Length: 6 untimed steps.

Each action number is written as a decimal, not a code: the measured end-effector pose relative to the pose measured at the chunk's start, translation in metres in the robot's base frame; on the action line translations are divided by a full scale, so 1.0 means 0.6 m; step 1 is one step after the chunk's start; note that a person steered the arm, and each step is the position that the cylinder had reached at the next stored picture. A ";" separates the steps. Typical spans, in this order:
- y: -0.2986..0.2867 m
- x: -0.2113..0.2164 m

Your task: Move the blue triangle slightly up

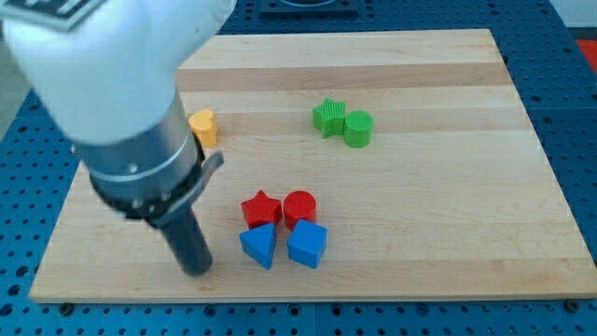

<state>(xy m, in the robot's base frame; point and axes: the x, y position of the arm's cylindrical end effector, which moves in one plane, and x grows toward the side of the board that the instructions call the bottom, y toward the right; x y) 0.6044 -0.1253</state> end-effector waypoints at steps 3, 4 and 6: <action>0.153 0.023; 0.174 0.021; 0.157 0.005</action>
<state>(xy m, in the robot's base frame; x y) 0.6071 -0.0313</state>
